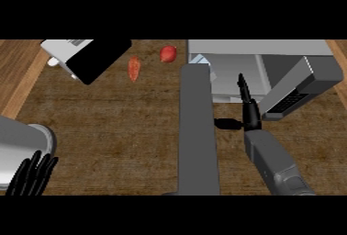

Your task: Pick up the milk, place it into the microwave and close the microwave

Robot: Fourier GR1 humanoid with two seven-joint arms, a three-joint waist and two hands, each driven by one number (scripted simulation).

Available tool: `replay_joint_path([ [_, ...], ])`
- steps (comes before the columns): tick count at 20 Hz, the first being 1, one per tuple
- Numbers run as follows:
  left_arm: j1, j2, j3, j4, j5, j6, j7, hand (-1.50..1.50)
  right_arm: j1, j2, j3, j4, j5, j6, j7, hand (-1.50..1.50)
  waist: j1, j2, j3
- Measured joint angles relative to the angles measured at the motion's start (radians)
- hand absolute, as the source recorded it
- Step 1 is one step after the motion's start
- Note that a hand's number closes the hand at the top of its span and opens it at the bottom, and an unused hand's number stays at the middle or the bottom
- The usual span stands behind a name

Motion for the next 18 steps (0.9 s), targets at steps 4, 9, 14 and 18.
replay_joint_path([
  [4, 0.005, -0.011, -0.043, 0.002, -0.023, -0.025, -0.010, -1.50, 0.079, 0.027, 0.013, -0.042, -0.010, 0.109, -0.036, -1.50, -0.015, -0.006, -0.001],
  [9, -0.009, -0.022, -0.106, -0.015, -0.053, -0.039, 0.023, -1.50, 0.181, 0.023, 0.041, -0.149, -0.022, 0.212, -0.029, -1.50, -0.031, -0.012, -0.002],
  [14, -0.037, -0.031, -0.181, -0.013, -0.140, -0.030, 0.034, 1.50, 0.338, 0.028, 0.082, -0.313, -0.031, 0.257, -0.016, -1.50, -0.043, -0.015, -0.003],
  [18, -0.077, -0.037, -0.238, -0.009, -0.200, 0.004, 0.057, 1.50, 0.459, 0.010, 0.092, -0.483, -0.079, 0.333, 0.017, 1.50, -0.047, -0.015, -0.003],
])
